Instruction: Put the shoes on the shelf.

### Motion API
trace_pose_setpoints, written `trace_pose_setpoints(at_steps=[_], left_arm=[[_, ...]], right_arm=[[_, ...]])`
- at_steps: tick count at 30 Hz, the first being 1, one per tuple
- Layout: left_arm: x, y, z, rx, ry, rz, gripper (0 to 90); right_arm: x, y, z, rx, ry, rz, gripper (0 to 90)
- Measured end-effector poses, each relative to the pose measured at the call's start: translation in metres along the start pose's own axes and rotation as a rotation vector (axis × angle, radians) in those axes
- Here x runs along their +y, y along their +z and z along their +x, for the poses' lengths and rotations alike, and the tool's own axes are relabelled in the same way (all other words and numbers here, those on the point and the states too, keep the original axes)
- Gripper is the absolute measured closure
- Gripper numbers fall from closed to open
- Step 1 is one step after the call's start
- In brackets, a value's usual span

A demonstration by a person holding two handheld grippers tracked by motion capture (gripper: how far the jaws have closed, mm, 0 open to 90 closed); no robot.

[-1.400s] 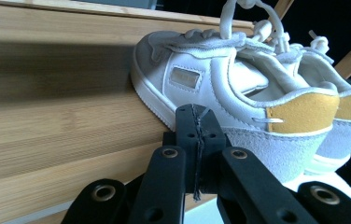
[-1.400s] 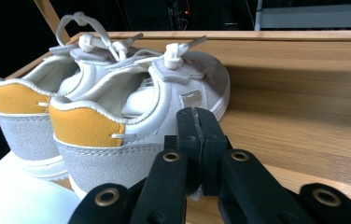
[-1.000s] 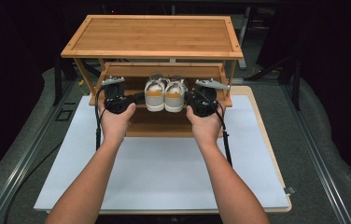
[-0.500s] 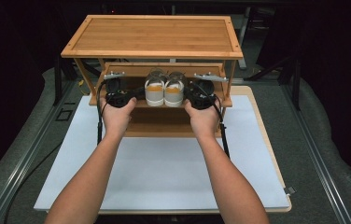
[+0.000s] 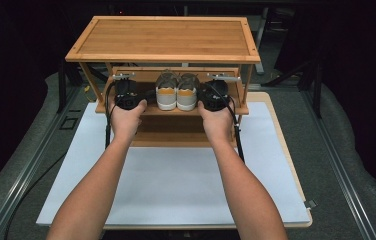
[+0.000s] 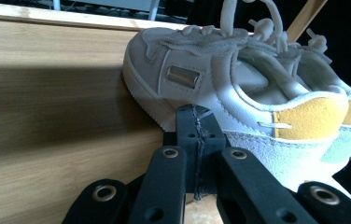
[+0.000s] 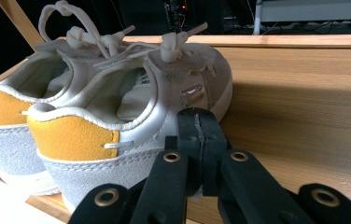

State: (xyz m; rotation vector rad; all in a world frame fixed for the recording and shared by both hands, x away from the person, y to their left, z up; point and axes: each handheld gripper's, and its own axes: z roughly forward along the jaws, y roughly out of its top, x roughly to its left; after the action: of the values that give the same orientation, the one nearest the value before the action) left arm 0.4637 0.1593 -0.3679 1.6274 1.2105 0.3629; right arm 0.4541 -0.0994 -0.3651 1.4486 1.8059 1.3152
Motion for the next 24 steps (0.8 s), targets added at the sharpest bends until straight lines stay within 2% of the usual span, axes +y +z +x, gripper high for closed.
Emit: trace_pose_setpoints(at_steps=[1,2,3,5,10,18,21,22,24], left_arm=[[0.000,0.000,0.000,0.000,0.000,0.000,90.0],[0.002,0.002,0.001,0.009,-0.007,0.002,90.0],[0.003,0.003,0.002,0.014,0.006,0.009,90.0],[0.004,0.004,0.002,0.017,0.004,0.009,90.0],[0.005,0.007,0.005,0.013,0.006,0.006,90.0],[0.006,0.013,0.006,0.024,0.013,0.014,90.0],[0.006,0.014,0.007,0.018,0.013,0.015,89.9],[0.007,0.014,0.009,0.011,0.026,0.020,89.9],[0.007,0.016,0.009,0.012,0.004,0.008,90.0]], right_arm=[[0.000,0.001,0.000,-0.005,-0.002,0.000,90.0],[0.001,0.001,0.000,0.018,-0.003,0.012,90.0],[0.002,0.003,0.001,-0.023,-0.005,0.006,90.0],[0.003,0.004,0.001,-0.007,-0.004,0.012,90.0],[0.005,0.008,-0.001,-0.008,-0.026,0.015,90.0],[0.008,0.014,-0.004,-0.012,-0.017,0.016,90.0],[0.008,0.016,-0.006,-0.011,-0.014,0.021,90.0],[0.007,0.017,-0.007,-0.008,-0.011,0.014,90.0],[0.008,0.018,-0.007,-0.007,-0.013,0.021,90.0]])
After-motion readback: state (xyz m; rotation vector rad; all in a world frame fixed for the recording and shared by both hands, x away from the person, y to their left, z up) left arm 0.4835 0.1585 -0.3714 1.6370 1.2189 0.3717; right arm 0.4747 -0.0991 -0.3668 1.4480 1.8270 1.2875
